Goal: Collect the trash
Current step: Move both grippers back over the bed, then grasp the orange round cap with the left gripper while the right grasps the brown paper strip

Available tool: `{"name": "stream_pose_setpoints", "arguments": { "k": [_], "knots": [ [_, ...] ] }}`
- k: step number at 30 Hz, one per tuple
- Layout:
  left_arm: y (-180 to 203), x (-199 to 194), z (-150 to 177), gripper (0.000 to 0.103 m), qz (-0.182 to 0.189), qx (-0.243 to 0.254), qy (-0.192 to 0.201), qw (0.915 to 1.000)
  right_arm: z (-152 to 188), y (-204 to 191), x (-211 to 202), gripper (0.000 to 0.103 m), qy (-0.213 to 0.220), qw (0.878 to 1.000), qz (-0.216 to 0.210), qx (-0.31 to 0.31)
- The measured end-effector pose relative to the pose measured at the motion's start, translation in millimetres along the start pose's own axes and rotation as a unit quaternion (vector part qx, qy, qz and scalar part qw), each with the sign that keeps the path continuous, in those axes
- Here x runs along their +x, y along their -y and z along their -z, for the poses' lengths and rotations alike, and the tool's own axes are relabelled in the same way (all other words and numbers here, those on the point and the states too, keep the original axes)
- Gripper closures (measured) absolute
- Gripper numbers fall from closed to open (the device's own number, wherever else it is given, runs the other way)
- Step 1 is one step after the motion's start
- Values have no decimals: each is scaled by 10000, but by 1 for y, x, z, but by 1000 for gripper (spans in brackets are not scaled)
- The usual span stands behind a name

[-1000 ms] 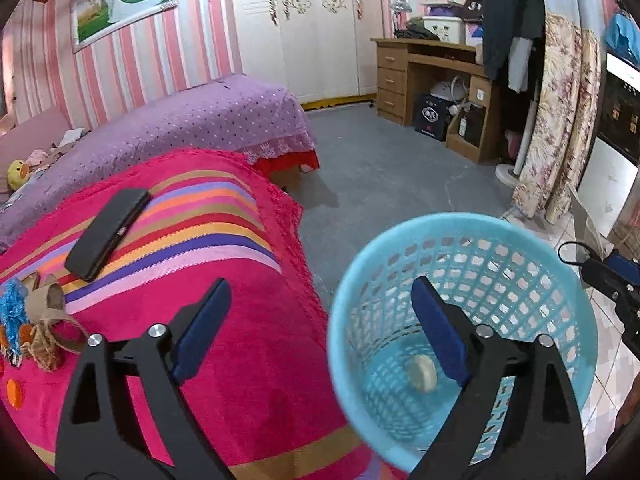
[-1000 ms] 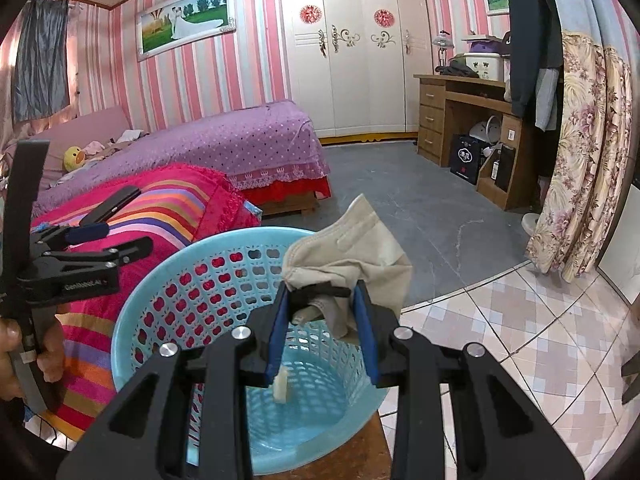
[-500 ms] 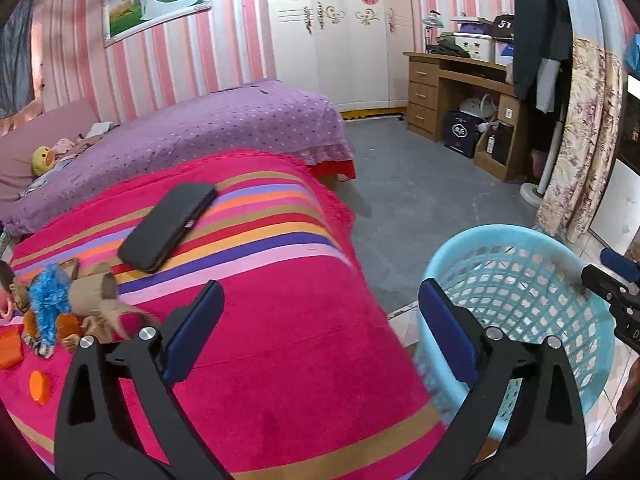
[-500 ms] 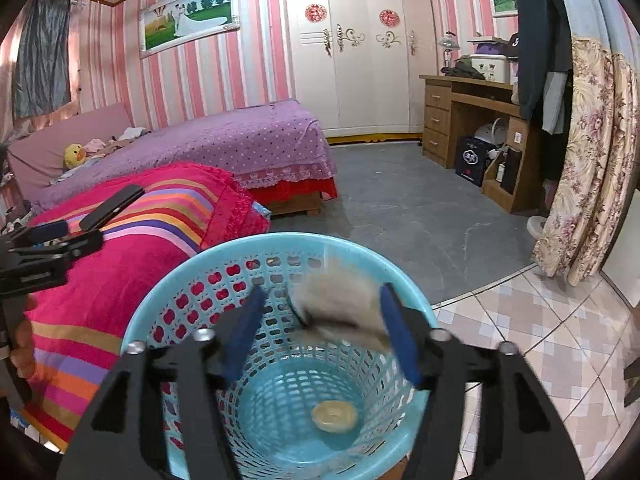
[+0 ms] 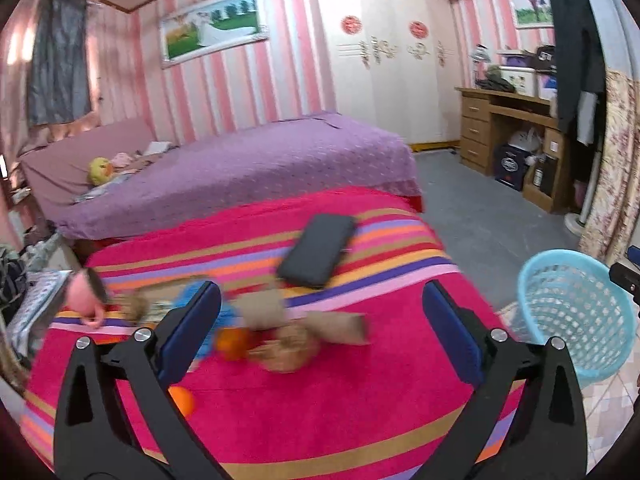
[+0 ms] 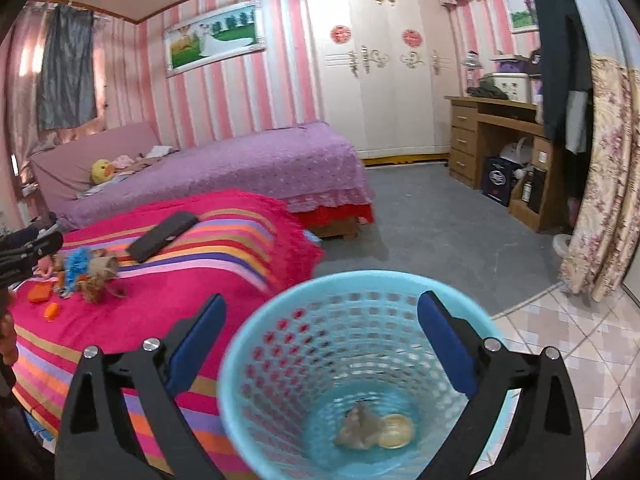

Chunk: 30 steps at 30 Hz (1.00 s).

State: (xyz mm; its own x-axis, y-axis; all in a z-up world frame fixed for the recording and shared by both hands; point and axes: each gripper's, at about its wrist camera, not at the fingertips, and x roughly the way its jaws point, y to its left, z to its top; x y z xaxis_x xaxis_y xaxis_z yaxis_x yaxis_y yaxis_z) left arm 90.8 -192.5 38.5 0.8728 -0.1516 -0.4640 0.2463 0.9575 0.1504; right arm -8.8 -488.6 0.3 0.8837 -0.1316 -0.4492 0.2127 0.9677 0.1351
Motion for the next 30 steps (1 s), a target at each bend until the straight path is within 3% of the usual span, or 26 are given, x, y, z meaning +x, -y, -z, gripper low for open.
{"name": "stream_pose_setpoints", "arguments": {
  "k": [13, 18, 24, 30],
  "knots": [
    [-146, -35, 37, 6, -1051, -432, -142, 9934, 4, -98, 10, 9, -13, 9962, -867, -25],
    [-190, -27, 52, 6, -1298, -687, -361, 9885, 4, -131, 22, 9, -44, 9956, -924, -172],
    [-213, 2, 79, 6, -1227, -914, -752, 9854, 7, -166, 35, 9, -105, 9956, -835, -407],
    [-196, 36, 108, 6, -832, -930, -1262, 9841, 10, -183, 49, 9, -212, 9955, -683, -613]
  ]
}}
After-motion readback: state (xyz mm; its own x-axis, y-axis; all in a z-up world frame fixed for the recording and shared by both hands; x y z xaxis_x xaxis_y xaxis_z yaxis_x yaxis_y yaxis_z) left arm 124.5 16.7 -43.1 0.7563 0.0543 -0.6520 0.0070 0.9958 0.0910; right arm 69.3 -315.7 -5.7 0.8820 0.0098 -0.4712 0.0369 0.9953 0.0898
